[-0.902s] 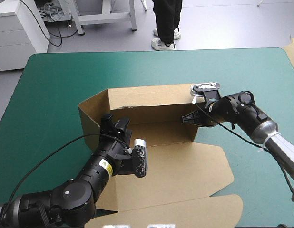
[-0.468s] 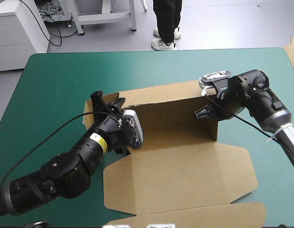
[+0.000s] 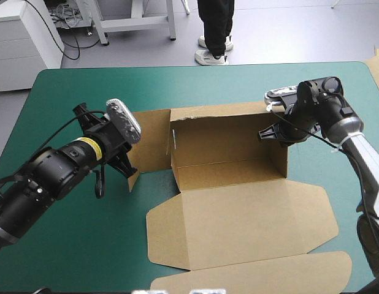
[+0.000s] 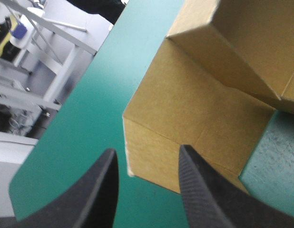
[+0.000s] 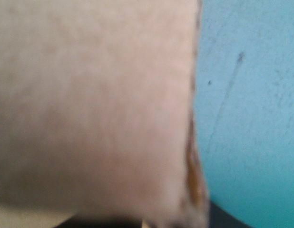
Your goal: Fold the box
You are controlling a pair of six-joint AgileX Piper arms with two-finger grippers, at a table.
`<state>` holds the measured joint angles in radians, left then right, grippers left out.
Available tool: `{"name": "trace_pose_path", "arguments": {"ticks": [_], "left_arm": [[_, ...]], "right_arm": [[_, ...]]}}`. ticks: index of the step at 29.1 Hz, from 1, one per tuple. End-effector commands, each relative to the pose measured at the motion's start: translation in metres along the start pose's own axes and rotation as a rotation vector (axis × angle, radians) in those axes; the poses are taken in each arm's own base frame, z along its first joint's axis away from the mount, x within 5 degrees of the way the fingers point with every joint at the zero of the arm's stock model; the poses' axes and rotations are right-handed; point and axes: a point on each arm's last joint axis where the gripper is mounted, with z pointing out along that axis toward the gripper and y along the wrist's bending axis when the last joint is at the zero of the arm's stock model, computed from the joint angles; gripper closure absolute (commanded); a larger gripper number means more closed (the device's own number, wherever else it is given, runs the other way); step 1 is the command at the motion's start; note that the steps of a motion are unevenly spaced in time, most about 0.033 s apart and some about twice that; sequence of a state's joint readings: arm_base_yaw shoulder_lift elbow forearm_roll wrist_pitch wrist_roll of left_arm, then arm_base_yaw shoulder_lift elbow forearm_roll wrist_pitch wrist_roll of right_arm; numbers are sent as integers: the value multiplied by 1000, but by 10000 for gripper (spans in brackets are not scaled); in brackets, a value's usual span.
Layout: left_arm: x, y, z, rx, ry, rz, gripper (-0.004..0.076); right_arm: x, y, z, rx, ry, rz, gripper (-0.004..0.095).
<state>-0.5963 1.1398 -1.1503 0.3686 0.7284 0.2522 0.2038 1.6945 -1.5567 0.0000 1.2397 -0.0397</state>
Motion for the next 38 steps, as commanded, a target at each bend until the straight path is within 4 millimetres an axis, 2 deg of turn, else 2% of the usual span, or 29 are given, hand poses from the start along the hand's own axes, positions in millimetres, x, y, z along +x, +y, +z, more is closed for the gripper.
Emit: {"name": "trace_pose_path", "arguments": {"ticks": [1, 4, 7, 12, 17, 22, 24, 30, 33, 37, 38], "left_arm": [[1, 25, -9, -24, -80, -191, 433], [24, 34, -2, 1, -23, -341, 433], [48, 28, 3, 34, -32, -464, 433], [87, -14, 3, 155, 33, -502, 434], [120, -52, -22, 207, 31, -527, 526], [146, -81, -66, 177, -68, -529, 715], [155, -91, -80, 170, -94, -511, 732], [173, -96, -102, 21, -150, -547, 732], [175, -96, -104, 2, -151, -550, 732], [175, -96, -104, 2, -151, -550, 732], [175, -96, -104, 2, -151, -550, 732]], "right_arm": [[-14, -1, 35, -14, -9, -6, 926], [-20, -1, 53, -14, -11, -5, 926], [-24, -1, 62, -13, -15, -5, 926], [-25, -2, 67, -11, -12, -11, 926], [-27, -2, 67, -10, -32, -31, 926], [-31, -2, 67, -7, -71, -43, 926], [-32, -2, 67, -6, -83, -46, 926], [-37, -2, 65, -1, -142, -45, 920], [-42, -3, 57, 0, -163, -46, 886], [-53, -3, 34, 2, -196, -43, 768], [-60, -3, 18, 3, -224, -44, 683]]}}
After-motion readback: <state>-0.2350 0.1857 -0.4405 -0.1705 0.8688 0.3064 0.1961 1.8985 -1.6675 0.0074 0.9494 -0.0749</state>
